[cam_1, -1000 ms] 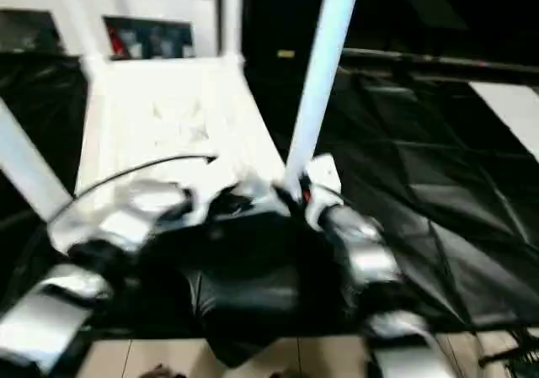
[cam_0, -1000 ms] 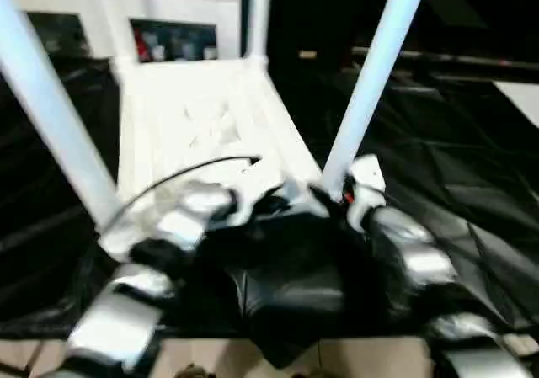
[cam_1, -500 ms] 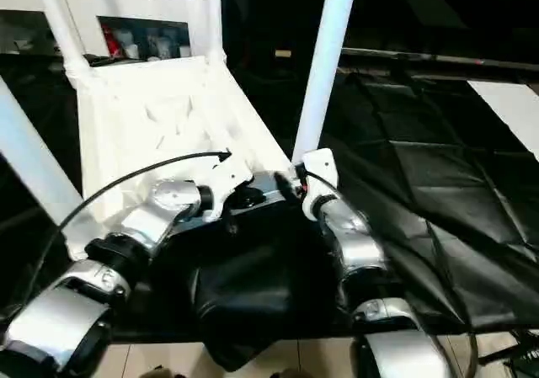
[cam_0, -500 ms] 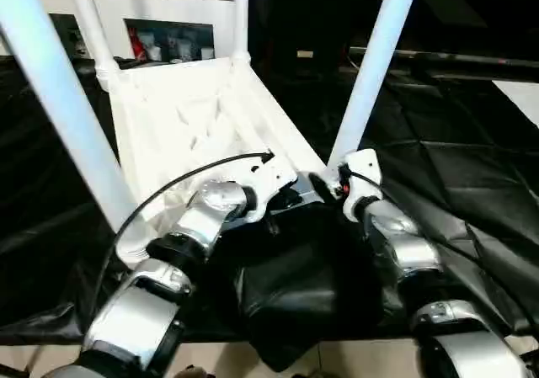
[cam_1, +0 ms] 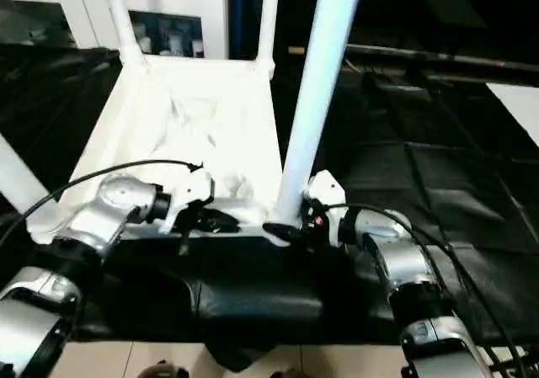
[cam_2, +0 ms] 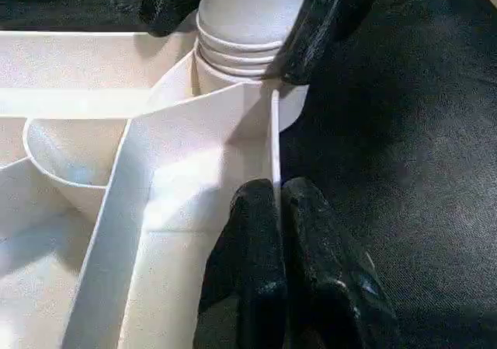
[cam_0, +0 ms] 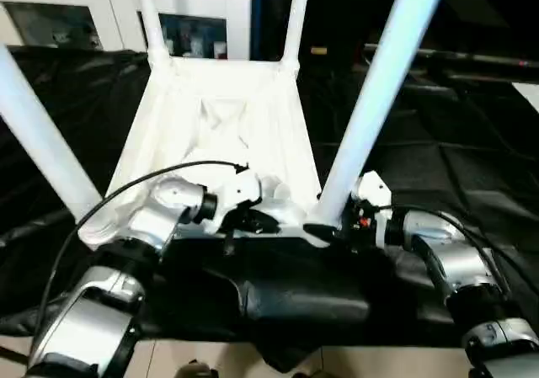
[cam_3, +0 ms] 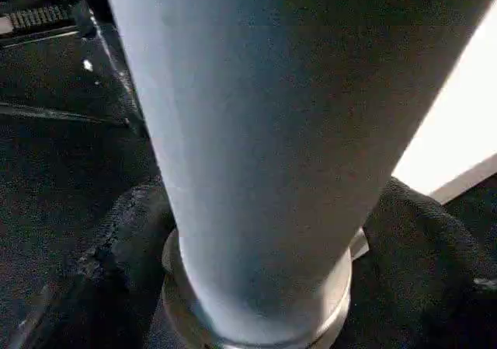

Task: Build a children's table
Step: Rotate leg to tighten

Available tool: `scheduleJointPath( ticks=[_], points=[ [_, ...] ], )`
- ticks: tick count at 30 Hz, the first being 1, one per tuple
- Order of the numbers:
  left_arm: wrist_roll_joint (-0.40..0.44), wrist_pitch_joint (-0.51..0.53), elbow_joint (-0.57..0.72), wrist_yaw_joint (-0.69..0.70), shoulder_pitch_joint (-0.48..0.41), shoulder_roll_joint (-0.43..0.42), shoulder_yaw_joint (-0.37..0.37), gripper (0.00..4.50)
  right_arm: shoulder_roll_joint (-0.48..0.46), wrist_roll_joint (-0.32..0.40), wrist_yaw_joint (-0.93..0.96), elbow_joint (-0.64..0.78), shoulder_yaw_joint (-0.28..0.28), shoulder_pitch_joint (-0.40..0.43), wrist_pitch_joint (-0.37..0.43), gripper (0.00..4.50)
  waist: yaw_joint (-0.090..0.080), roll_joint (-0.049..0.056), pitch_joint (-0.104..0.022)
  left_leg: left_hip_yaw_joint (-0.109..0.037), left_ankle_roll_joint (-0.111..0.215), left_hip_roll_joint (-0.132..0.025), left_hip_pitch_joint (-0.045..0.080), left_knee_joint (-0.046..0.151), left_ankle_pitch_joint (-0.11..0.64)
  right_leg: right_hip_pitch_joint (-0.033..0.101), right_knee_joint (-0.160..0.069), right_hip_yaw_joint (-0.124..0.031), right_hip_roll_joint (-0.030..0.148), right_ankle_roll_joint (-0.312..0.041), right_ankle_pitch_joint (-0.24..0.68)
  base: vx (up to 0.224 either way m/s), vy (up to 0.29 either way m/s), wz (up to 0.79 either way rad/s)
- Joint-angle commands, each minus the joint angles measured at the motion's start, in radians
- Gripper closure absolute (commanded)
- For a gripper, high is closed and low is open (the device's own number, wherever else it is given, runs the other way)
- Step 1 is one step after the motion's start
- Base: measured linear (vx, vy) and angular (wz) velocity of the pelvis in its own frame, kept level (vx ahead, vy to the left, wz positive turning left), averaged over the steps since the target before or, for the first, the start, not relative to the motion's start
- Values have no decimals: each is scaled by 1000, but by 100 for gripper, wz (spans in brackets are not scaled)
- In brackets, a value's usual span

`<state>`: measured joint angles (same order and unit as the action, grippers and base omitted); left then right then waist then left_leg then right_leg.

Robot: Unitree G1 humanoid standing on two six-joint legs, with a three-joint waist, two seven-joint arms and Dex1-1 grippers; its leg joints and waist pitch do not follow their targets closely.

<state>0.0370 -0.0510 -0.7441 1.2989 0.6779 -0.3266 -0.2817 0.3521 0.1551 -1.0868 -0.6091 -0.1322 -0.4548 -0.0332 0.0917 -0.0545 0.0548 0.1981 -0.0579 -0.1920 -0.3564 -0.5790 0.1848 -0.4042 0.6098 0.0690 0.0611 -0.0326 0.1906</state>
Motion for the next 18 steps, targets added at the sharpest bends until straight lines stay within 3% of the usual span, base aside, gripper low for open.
scheduleJointPath(
  ticks=[1, 11, 12, 17, 18],
  points=[
    [-16, 6, 18, 35, -16, 5, -12, 450, 16, 12, -5, 20, 7, -5, 11, 108, 3, -11, -60, -19, 60, -51, 6, 59, 162, 52, -76, -55, 93, -183, 232, 0, 0, 0],
    [-20, 21, 54, -32, -44, 20, 3, 450, -30, 10, 37, 13, 8, 18, 36, 173, 1, -16, -57, -20, 64, -50, 5, 59, 149, 51, -76, -55, 94, -180, 233, 0, 0, 0],
    [2, 23, 31, -111, -35, 40, 10, 450, -50, -11, 117, -22, 17, 13, 43, 174, -1, -16, -57, -21, 56, -49, 6, 60, 157, 49, -78, -56, 95, -174, 254, 0, 0, 0],
    [31, 40, -10, -242, -15, 94, 17, 450, -107, -50, 330, -98, 51, -7, 63, 178, -12, -14, -48, -28, 13, -47, 15, 68, 245, 40, -102, -53, 95, -121, 447, 0, 0, 0],
    [54, 57, -44, -335, 5, 147, 13, 450, -165, -50, 513, -149, 100, -32, 92, 178, -17, -14, -49, -30, 4, -48, 15, 69, 259, 37, -104, -54, 98, -110, 476, 0, 0, 0]
  ],
)
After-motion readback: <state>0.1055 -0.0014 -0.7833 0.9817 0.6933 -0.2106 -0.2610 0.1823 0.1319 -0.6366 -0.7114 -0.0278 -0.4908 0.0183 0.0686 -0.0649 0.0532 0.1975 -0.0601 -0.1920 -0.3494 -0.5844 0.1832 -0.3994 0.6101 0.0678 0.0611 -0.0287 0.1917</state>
